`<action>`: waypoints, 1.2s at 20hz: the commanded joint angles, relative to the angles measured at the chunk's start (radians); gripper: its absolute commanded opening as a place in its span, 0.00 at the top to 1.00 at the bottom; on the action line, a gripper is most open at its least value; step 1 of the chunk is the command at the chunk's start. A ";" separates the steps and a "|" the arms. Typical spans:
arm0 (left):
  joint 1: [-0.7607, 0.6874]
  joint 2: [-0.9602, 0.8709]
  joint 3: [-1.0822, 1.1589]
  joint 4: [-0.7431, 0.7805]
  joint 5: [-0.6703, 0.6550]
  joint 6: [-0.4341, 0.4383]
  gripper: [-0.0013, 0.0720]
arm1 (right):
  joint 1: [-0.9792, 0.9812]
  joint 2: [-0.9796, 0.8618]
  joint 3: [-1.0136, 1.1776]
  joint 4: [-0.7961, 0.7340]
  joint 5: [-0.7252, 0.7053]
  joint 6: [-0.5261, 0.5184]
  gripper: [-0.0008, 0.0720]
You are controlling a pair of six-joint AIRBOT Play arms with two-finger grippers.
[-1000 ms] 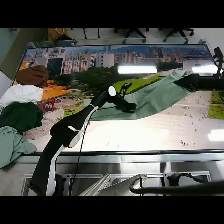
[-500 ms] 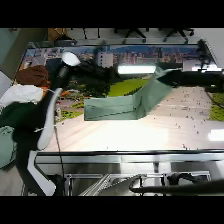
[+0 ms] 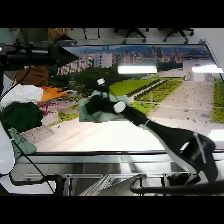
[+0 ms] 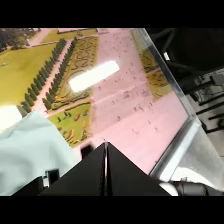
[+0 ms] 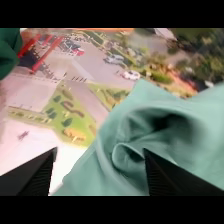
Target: Fold the shirts.
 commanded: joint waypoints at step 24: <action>0.026 0.047 -0.096 -0.004 -0.016 0.110 0.96 | -0.533 -0.163 0.034 -0.312 0.819 0.580 0.07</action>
